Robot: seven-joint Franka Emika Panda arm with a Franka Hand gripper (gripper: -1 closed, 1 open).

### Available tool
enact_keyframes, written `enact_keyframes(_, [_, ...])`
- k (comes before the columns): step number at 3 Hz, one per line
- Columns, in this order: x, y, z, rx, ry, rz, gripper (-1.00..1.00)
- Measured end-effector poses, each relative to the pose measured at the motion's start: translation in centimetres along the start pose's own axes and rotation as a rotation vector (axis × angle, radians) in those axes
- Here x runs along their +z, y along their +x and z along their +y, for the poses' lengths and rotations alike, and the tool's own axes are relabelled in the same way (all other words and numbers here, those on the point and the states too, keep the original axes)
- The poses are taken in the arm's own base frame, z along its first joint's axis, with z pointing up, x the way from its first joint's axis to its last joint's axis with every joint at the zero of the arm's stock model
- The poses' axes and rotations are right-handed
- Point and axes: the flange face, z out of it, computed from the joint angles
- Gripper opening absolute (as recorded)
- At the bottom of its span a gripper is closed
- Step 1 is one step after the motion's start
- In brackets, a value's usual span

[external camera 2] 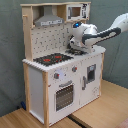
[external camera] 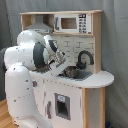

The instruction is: Play with the kitchen

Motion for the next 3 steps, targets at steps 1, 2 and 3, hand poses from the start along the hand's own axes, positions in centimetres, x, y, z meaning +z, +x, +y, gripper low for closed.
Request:
enact_keyframes(1, [-0.44,0.81,-0.34,0.016,0.057,0.037,-1.00])
enact_keyframes(2, [-0.40,0.79,-0.36,0.020,0.066,0.038,-1.00])
enact_keyframes(3, [-0.38,0.77,-0.36,0.021,0.069,0.038,1.00])
